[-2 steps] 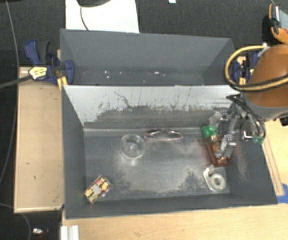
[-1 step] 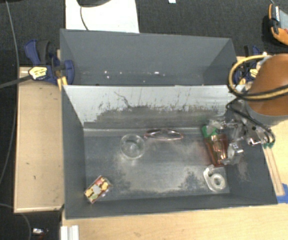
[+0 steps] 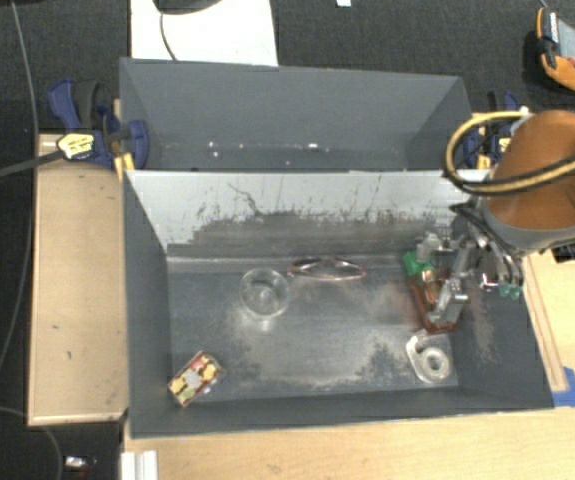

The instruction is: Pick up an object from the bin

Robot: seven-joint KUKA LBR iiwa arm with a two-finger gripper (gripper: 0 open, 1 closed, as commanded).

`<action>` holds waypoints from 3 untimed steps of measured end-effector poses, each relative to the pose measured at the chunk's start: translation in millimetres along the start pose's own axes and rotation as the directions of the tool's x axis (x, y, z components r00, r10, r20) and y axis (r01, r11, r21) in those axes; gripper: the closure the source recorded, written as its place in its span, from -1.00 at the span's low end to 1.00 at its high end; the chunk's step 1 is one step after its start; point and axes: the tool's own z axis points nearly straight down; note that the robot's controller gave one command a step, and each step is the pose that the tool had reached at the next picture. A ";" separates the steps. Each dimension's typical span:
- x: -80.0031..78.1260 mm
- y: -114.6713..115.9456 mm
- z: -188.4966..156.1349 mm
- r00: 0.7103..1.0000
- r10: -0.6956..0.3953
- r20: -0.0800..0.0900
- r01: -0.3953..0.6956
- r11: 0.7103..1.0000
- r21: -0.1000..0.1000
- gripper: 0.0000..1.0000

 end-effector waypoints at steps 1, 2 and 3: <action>43.5 -26.1 32.9 0.909 -0.417 0.004 0.417 0.909 0.001 -1.00; 8.9 -14.4 30.8 0.997 0.075 0.002 -0.075 0.997 0.000 1.00; 8.9 -14.5 30.7 0.997 0.073 0.002 -0.073 0.997 0.000 1.00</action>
Offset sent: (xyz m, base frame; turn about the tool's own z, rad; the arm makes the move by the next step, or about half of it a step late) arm -0.0092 -0.0138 -0.0306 0.0764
